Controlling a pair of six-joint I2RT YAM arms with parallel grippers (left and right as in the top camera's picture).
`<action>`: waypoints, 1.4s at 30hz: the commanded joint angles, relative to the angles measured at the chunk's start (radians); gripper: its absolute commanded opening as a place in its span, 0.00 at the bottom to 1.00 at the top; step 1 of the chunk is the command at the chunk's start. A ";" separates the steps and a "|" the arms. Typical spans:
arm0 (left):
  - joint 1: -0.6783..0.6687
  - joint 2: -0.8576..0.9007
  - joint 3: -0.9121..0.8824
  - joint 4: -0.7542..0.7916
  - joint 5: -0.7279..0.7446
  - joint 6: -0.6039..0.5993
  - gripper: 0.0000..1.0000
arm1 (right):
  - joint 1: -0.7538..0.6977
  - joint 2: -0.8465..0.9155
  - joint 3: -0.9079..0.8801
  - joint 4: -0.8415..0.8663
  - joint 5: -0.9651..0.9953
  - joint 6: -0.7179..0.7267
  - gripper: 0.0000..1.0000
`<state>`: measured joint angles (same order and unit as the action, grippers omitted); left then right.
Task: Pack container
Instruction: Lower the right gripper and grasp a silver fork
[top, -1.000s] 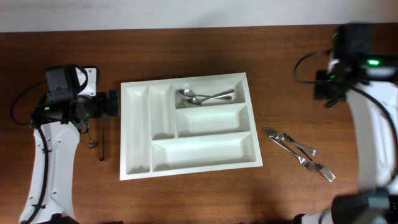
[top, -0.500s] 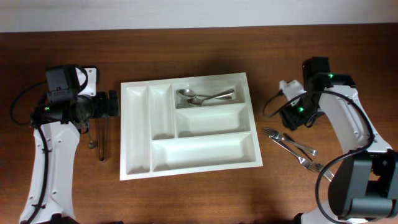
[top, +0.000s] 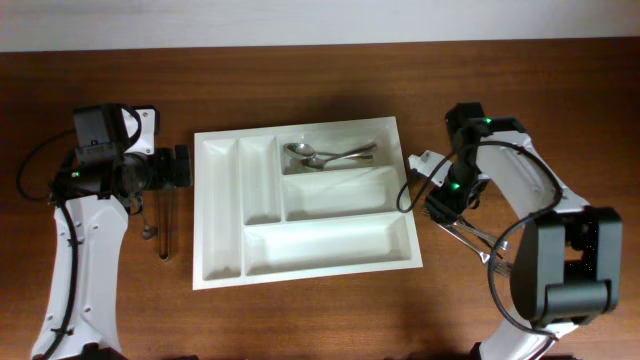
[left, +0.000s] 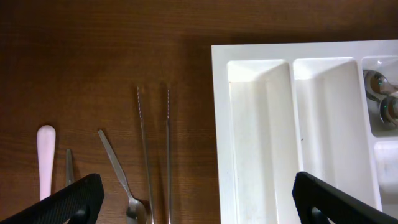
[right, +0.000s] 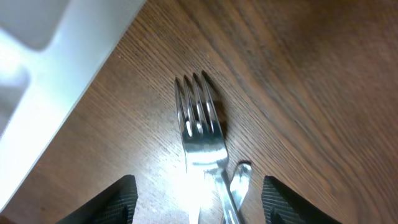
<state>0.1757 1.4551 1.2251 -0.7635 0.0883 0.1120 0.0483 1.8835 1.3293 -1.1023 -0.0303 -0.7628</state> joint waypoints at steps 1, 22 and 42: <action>0.004 0.005 0.022 -0.001 -0.007 0.016 0.99 | 0.001 0.033 -0.006 0.000 0.031 0.011 0.63; 0.004 0.005 0.022 -0.001 -0.007 0.016 0.99 | 0.001 0.117 -0.015 0.064 0.062 0.117 0.50; 0.004 0.005 0.022 -0.001 -0.007 0.016 0.99 | -0.004 0.119 -0.076 0.188 0.185 0.177 0.08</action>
<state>0.1757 1.4551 1.2251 -0.7635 0.0883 0.1120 0.0494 1.9759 1.2804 -0.9371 0.0963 -0.6136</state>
